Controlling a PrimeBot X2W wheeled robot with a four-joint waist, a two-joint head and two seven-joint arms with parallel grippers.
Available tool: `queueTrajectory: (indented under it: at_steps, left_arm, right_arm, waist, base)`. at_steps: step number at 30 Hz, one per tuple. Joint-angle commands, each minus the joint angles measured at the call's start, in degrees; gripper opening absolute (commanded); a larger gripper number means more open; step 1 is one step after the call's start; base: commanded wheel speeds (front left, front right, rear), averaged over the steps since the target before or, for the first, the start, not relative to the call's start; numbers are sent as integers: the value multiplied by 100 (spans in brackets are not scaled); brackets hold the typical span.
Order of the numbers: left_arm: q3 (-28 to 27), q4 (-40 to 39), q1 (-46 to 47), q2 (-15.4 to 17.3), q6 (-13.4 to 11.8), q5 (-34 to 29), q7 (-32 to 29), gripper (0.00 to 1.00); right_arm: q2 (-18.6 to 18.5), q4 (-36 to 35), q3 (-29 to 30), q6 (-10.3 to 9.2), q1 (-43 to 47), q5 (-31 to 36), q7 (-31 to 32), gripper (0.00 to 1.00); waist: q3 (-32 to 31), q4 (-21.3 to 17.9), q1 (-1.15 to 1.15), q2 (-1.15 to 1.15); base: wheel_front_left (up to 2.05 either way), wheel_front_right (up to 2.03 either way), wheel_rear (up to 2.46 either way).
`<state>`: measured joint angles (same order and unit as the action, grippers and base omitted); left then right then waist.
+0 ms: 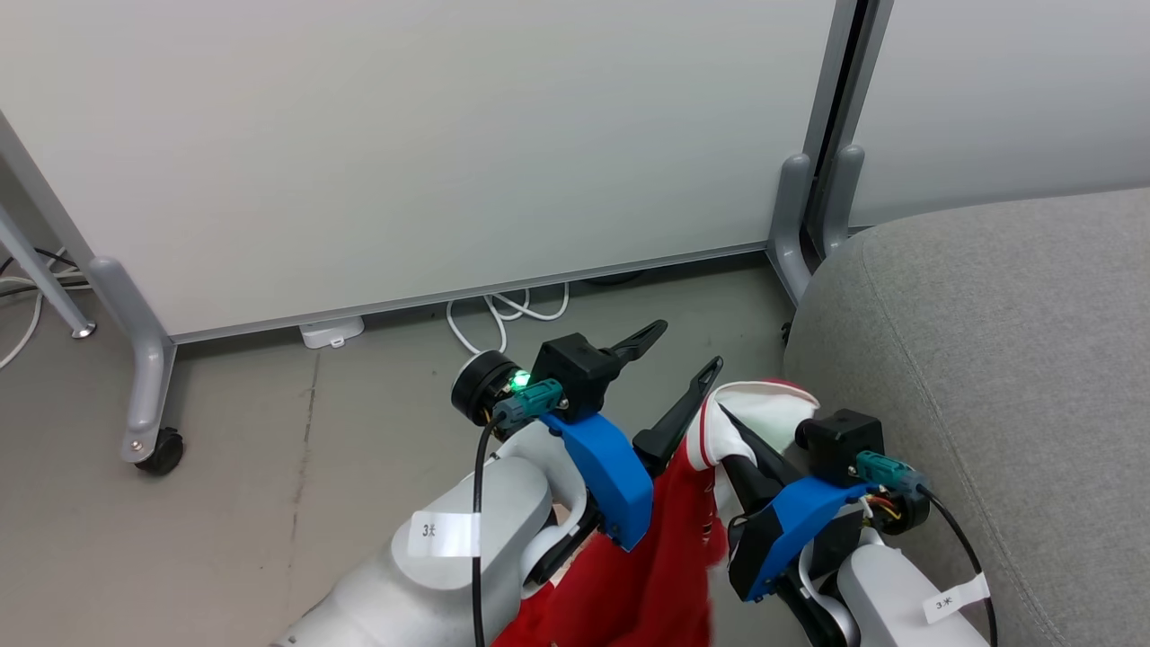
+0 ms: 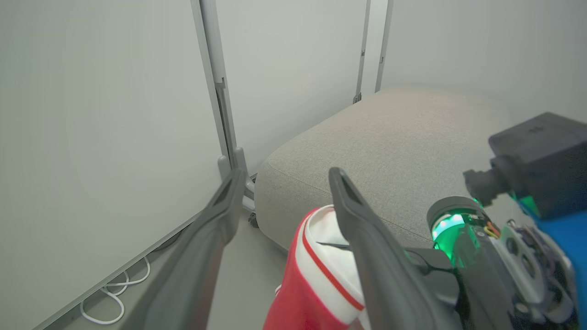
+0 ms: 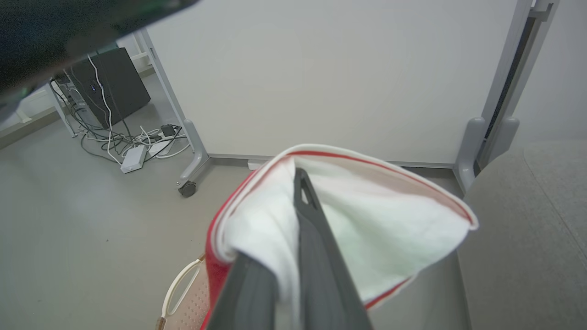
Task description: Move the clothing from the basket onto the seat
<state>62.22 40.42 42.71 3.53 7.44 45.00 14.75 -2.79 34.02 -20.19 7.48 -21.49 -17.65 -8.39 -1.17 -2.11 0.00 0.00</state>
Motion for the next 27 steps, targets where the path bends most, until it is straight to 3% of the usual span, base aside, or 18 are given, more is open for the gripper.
queueTrajectory:
  at_steps: [1, 9, 14, 18, 27]
  left_arm:
    - [24, 18, -10, 39, 5, 48, 27, 100]
    - [-361, -173, -450, 180, -143, -47, 47, 100]
    - [-1128, -851, -1289, 499, -454, -635, 50, 100]
    - [-1496, -1159, -1771, 604, -550, -1011, 48, 100]
    - [-2434, -1591, -2754, 699, -457, -1764, 48, 100]
  right_arm:
    - [-18, 4, 19, 3, -63, -14, -45, 0]
    - [-18, -32, 90, 3, -43, -27, -94, 0]
    - [-18, -103, 180, 3, -4, 34, -101, 0]
    - [-18, -149, 237, 3, 37, 63, -96, 0]
    - [-18, -283, 418, 3, 141, 149, -34, 0]
  waist:
    - [-5, 2, 0, 0]
    - [-7, -2, 0, 0]
    - [15, 0, 0, 0]
    - [32, 20, 0, 0]
    - [57, 100, 0, 0]
  base:
    - [0, 0, 0]
    - [0, 0, 0]
    - [0, 0, 0]
    - [0, 0, 0]
    - [0, 0, 0]
